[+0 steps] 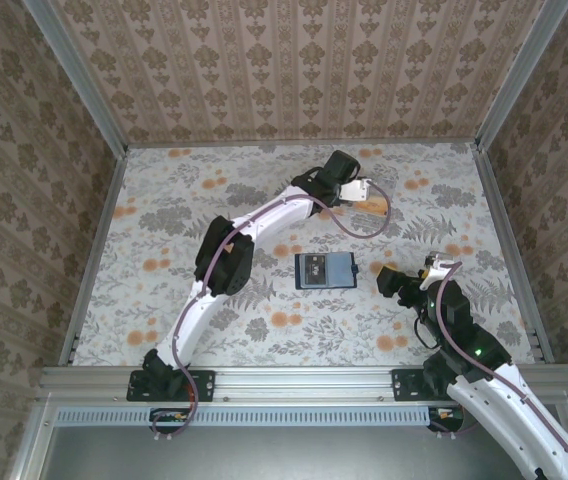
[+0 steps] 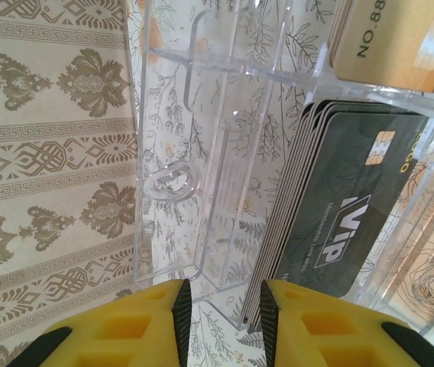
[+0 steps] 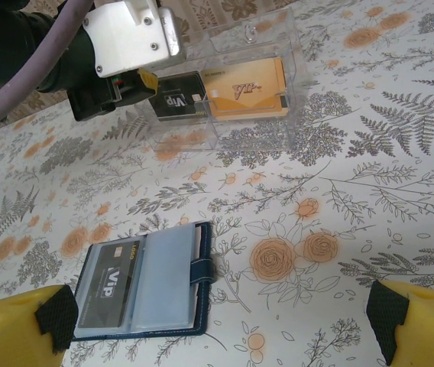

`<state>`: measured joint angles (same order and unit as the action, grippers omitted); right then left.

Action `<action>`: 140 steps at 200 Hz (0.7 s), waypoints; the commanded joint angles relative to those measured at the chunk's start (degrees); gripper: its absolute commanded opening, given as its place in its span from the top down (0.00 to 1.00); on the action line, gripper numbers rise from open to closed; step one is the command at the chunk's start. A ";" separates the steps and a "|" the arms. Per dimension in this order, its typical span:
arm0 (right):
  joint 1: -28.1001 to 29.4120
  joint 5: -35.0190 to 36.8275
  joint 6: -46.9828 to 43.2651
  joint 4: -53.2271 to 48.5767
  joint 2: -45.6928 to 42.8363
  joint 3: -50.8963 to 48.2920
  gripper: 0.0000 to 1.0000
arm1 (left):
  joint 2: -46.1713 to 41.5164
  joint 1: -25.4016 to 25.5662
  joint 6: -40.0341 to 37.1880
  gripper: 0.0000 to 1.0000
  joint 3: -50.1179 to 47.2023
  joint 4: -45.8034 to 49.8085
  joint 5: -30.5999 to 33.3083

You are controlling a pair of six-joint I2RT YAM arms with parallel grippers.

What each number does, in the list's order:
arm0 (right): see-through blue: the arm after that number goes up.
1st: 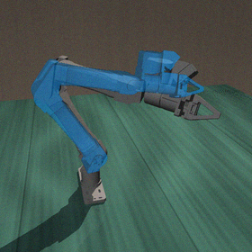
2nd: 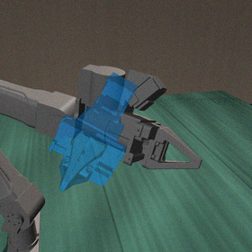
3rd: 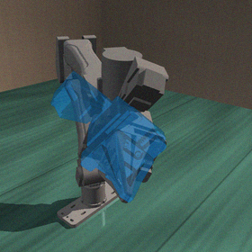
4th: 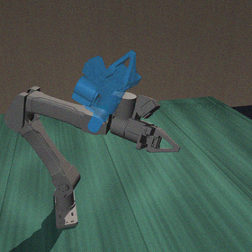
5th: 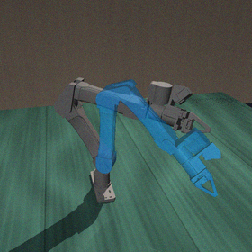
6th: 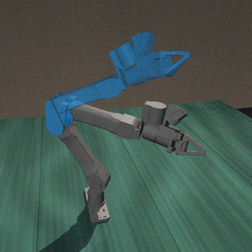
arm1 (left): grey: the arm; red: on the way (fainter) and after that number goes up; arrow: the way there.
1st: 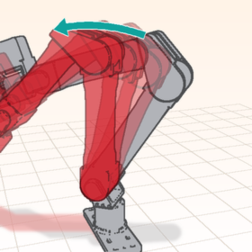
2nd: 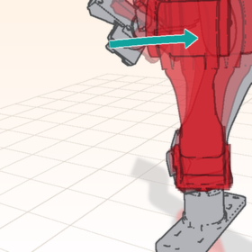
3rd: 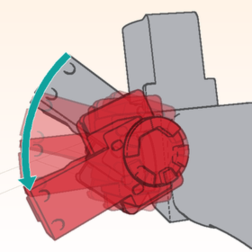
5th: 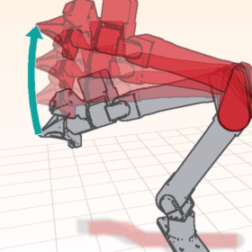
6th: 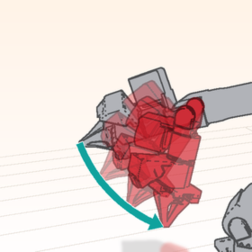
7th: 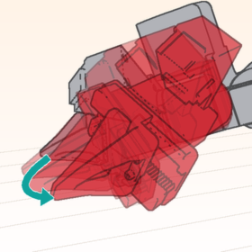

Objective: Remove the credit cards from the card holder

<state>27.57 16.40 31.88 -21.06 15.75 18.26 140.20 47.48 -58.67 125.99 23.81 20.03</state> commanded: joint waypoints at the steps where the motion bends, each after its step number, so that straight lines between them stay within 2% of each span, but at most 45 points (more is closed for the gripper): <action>1: -0.33 1.98 0.68 0.32 -0.28 -0.33 0.00 | -1.44 0.36 2.43 0.68 0.97 1.69 0.63; 45: -0.33 1.35 -0.10 1.22 0.43 -0.34 0.00 | -8.47 0.70 11.24 0.64 -3.18 2.17 -0.12; 90: -0.33 -4.41 -2.22 2.46 5.67 1.99 0.00 | -21.73 0.18 31.58 0.59 -13.16 1.66 1.00; 94: -0.33 -4.87 -2.23 2.51 6.67 2.32 0.00 | -23.14 -0.03 33.67 0.58 -14.42 1.83 0.74; 103: -0.25 -6.04 -2.40 3.00 9.05 3.12 0.00 | -26.19 -0.52 39.66 0.47 -17.43 1.90 0.94; 127: -0.19 -8.94 -2.71 3.92 16.57 6.23 0.00 | -35.49 -2.60 54.32 0.42 -27.24 1.88 -2.26; 140: -0.15 -9.37 -2.47 3.69 21.21 8.55 0.00 | -40.64 -4.25 62.11 0.32 -32.70 1.81 -5.12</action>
<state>27.51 10.33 30.20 -19.40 31.24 22.06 106.54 46.17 -17.41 101.54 24.64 19.03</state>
